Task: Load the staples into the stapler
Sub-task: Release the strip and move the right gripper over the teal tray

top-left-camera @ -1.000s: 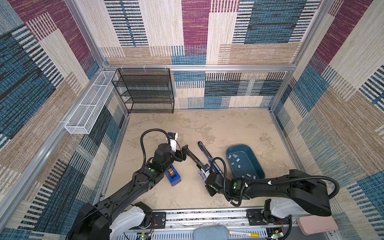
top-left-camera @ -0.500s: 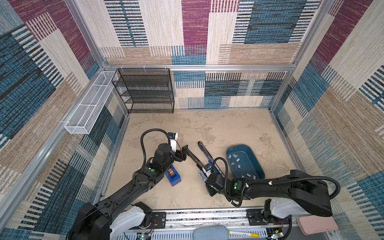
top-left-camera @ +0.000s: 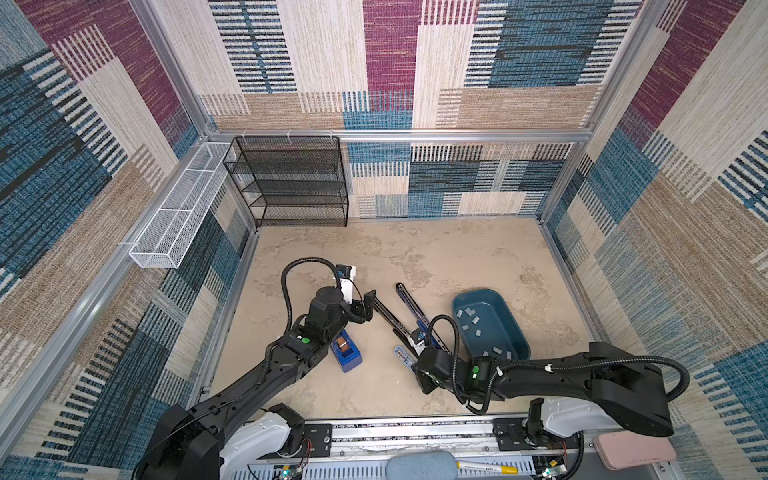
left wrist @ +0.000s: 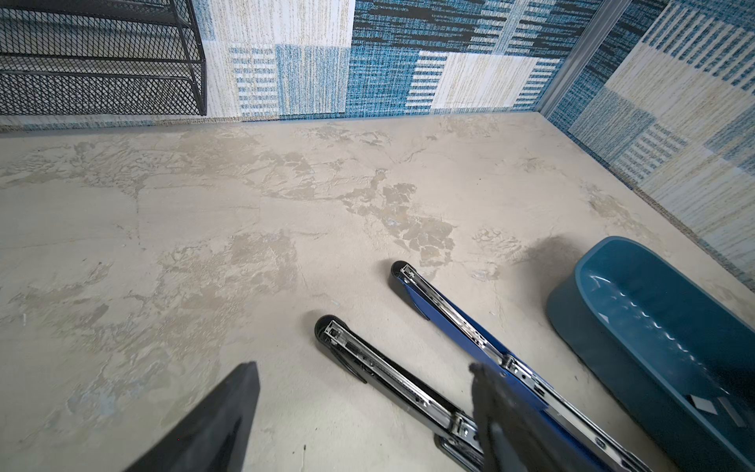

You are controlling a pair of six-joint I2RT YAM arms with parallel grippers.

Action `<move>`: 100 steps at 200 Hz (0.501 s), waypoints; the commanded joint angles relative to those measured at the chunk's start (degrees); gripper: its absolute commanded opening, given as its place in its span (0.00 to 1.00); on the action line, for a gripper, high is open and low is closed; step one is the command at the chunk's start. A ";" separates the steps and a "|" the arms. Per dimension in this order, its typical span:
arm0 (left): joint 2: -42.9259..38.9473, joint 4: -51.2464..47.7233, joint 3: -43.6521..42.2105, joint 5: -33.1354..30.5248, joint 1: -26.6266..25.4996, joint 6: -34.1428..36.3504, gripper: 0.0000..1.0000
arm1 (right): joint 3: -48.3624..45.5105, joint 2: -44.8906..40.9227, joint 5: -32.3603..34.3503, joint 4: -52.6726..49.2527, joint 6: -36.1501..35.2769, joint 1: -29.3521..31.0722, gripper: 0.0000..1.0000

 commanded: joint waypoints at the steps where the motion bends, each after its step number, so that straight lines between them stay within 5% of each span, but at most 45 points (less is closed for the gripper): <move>1: 0.05 2.68 0.13 0.11 0.04 -0.94 0.85 | -0.09 -1.31 1.32 -0.73 0.93 0.07 0.34; 61: -0.24 2.50 0.16 0.10 0.02 -0.89 0.85 | 1.13 -7.55 5.22 -4.51 2.37 0.07 0.36; 100: -0.28 3.29 -0.57 -0.48 0.02 -1.09 0.85 | 8.73 -15.29 17.91 -16.20 5.73 -2.77 0.41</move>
